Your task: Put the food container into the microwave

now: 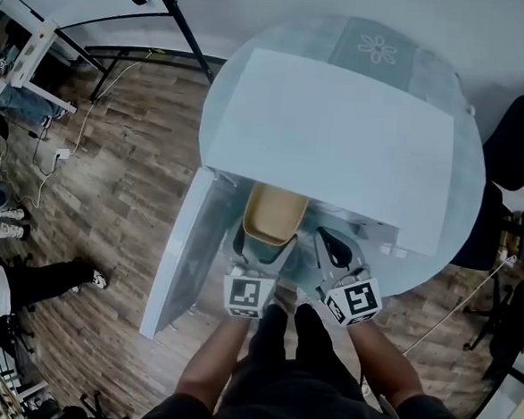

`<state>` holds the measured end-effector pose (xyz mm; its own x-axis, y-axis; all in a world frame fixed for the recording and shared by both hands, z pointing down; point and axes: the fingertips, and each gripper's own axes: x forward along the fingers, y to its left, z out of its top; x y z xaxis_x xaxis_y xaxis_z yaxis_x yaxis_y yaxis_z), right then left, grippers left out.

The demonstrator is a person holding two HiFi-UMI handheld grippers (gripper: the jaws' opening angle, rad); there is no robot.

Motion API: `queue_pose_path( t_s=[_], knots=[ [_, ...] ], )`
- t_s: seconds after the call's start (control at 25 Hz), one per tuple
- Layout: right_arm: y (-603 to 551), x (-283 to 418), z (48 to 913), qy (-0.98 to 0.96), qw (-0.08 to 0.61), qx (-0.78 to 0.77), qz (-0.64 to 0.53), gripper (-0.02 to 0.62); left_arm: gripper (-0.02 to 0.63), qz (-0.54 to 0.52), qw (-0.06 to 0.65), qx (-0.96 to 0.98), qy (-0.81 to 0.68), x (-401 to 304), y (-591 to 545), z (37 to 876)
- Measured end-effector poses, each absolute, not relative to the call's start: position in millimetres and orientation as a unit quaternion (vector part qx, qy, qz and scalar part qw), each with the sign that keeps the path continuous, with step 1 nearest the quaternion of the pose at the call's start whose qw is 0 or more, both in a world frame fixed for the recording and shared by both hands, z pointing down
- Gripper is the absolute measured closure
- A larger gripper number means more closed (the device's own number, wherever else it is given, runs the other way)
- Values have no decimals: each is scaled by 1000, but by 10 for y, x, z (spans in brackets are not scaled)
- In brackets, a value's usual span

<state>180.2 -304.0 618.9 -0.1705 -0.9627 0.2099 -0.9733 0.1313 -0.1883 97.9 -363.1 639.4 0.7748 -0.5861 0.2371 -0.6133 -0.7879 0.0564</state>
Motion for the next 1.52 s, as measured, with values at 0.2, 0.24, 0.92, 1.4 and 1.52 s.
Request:
queue_pose_path(
  t_s=[0.2, 0.24, 0.92, 1.4, 1.52],
  knots=[
    [-3122, 1960, 6297, -727, 7, 669, 154, 594, 123, 112, 71, 939, -316, 1119, -3781, 6500],
    [-3129, 1983, 6323, -725, 7, 671, 156, 594, 123, 113, 72, 939, -316, 1154, -3807, 6520],
    [-3243, 2084, 6625, -714, 21, 680, 168, 594, 123, 134, 72, 940, -305, 1561, -4145, 6831],
    [-3199, 2051, 6700, -717, 23, 673, 178, 594, 121, 156, 56, 938, -303, 1727, -4217, 6984],
    [-3189, 2022, 6689, -720, 24, 671, 178, 594, 121, 162, 50, 937, -307, 1746, -4250, 6999]
  ],
)
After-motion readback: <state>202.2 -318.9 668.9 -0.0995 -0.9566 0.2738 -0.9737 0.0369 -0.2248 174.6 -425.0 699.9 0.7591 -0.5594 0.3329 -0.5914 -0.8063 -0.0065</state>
